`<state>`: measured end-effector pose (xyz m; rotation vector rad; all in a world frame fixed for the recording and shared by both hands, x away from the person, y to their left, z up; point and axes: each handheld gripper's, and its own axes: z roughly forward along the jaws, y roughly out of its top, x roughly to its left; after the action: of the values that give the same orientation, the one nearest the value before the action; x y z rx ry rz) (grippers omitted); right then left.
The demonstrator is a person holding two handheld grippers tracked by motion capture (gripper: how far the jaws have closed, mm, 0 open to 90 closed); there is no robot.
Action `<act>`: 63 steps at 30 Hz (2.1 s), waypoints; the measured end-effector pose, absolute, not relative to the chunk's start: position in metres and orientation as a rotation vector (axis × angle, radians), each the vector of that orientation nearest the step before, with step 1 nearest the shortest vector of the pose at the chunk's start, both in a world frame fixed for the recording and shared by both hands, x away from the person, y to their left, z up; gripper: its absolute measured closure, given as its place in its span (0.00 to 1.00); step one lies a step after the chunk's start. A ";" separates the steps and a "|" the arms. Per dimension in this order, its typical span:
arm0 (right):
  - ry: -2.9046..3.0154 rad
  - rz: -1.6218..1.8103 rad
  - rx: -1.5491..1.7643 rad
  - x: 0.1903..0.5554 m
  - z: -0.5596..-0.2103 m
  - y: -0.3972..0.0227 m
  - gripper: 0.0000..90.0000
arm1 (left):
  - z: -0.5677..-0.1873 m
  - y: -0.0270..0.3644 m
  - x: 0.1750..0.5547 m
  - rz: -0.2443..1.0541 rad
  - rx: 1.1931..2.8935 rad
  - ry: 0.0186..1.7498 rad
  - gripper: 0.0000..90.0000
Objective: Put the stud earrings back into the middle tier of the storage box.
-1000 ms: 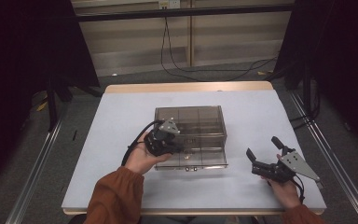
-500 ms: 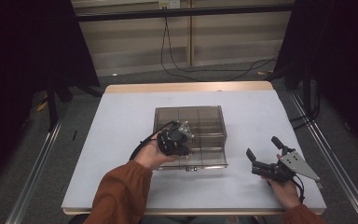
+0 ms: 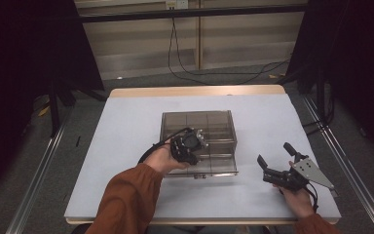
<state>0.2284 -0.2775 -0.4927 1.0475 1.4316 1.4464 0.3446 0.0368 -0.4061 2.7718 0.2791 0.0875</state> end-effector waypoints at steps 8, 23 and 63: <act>1.433 1.445 1.044 0.228 -0.493 -0.278 0.00 | -0.407 0.034 0.343 0.083 2.755 0.289 0.91; 1.434 1.444 1.044 0.228 -0.493 -0.278 0.00 | -0.397 0.062 0.336 0.070 2.546 0.359 0.86; 1.433 1.448 1.046 0.228 -0.493 -0.277 0.00 | -0.413 0.192 0.299 0.282 2.157 0.765 0.19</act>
<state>0.2284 -0.2774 -0.4927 1.0464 1.4329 1.4476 0.2994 0.1918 -0.4131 2.1567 0.7646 0.2815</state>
